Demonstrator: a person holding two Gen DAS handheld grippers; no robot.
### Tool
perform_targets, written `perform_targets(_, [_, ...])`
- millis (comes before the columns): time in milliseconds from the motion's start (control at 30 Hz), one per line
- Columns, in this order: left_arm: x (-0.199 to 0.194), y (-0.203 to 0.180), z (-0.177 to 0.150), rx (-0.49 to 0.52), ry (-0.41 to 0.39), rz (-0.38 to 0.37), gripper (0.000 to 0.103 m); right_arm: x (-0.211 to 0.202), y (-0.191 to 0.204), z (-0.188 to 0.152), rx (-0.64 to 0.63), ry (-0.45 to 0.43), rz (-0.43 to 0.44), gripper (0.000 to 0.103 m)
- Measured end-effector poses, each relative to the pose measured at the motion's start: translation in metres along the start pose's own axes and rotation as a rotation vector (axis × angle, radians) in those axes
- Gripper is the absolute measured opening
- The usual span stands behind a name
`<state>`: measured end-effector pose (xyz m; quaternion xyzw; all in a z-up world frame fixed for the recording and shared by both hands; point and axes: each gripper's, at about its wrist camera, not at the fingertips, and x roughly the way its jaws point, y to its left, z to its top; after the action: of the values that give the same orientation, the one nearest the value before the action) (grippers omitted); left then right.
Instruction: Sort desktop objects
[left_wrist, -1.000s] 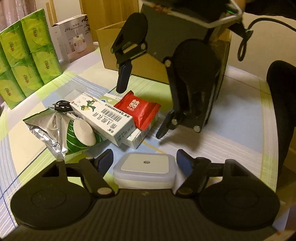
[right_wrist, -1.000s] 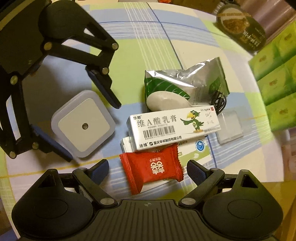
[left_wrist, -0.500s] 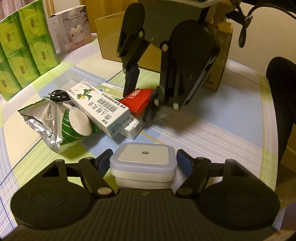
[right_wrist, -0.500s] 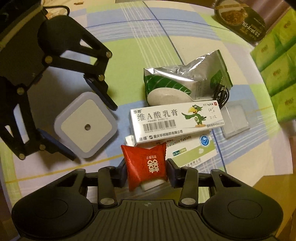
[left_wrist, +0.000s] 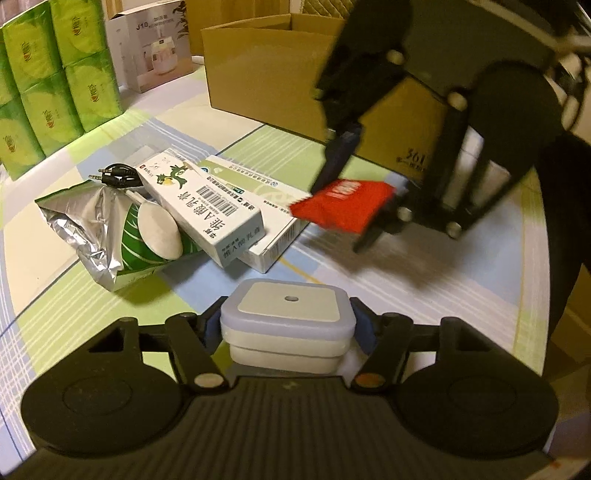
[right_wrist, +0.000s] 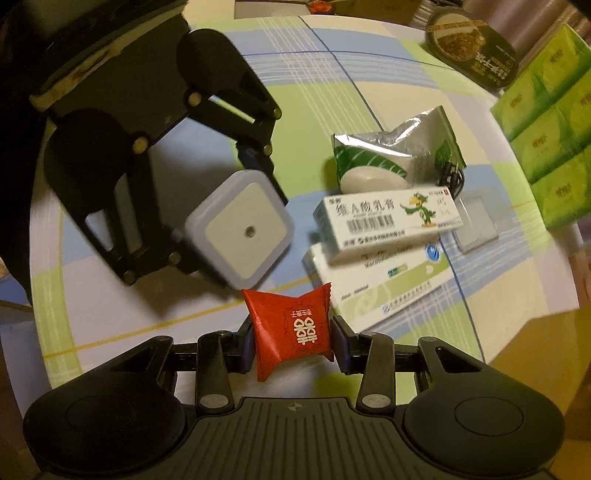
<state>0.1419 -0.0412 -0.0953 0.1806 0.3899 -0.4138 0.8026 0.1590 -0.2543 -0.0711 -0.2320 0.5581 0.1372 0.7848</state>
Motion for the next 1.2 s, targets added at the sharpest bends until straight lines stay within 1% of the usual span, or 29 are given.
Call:
perform_targets(100, [-0.002,-0.001,0.001,-0.013,-0.011,-0.007,0.06,-0.006,0.006,-0.009,0.042,-0.013,-0.015,0.038])
perform_targets(300, [-0.003,-0.01,0.002,-0.002,-0.026,-0.015,0.06,-0.018,0.017,-0.028,0.139,-0.042,-0.034,0.038])
perform_targets(400, [-0.004,-0.012,0.003,-0.013,-0.041,-0.018,0.06,-0.024,0.021,-0.037,0.184,-0.057,-0.049,0.038])
perform_targets(667, [-0.006,-0.018,0.01,-0.04,-0.062,0.005,0.06,-0.045,0.027,-0.055,0.261,-0.092,-0.087,0.038])
perform_targets(800, [-0.011,-0.02,0.014,-0.067,-0.077,0.031,0.06,-0.057,0.028,-0.062,0.3,-0.116,-0.106,0.038])
perform_targets(967, [-0.019,-0.026,0.021,-0.14,-0.09,0.068,0.06,-0.073,0.03,-0.07,0.341,-0.151,-0.131,0.038])
perform_targets(1200, [-0.033,-0.043,0.032,-0.214,-0.082,0.123,0.06,-0.104,0.027,-0.079,0.399,-0.218,-0.185,0.038])
